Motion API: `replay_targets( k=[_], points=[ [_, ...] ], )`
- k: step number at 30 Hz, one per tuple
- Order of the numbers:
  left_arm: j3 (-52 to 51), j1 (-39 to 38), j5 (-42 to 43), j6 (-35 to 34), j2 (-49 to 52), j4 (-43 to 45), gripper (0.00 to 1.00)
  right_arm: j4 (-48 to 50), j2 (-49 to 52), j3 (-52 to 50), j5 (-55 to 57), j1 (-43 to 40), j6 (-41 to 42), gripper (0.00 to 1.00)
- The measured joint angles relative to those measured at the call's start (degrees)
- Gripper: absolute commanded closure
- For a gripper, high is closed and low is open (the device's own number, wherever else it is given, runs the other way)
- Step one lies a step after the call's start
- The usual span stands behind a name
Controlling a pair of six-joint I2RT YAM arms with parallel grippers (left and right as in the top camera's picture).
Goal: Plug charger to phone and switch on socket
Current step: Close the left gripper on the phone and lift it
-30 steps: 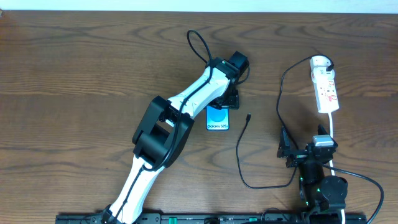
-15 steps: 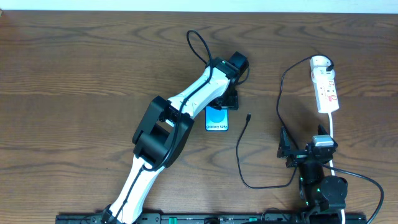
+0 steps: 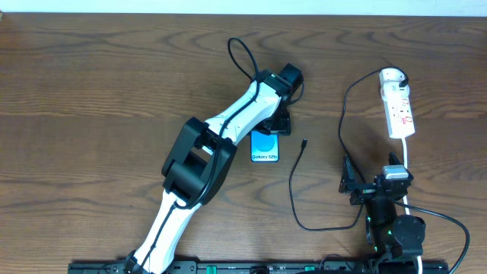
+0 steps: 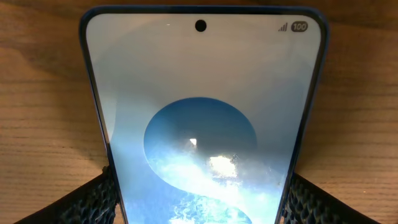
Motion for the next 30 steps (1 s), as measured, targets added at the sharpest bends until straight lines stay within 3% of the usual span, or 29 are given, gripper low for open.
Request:
replay_targets(
  k=[30],
  points=[
    [-0.98,-0.02,4.07,0.0,-3.21,-1.81,0.19,-0.02,0.0,0.0,0.0,0.0,0.0,0.01]
  ],
)
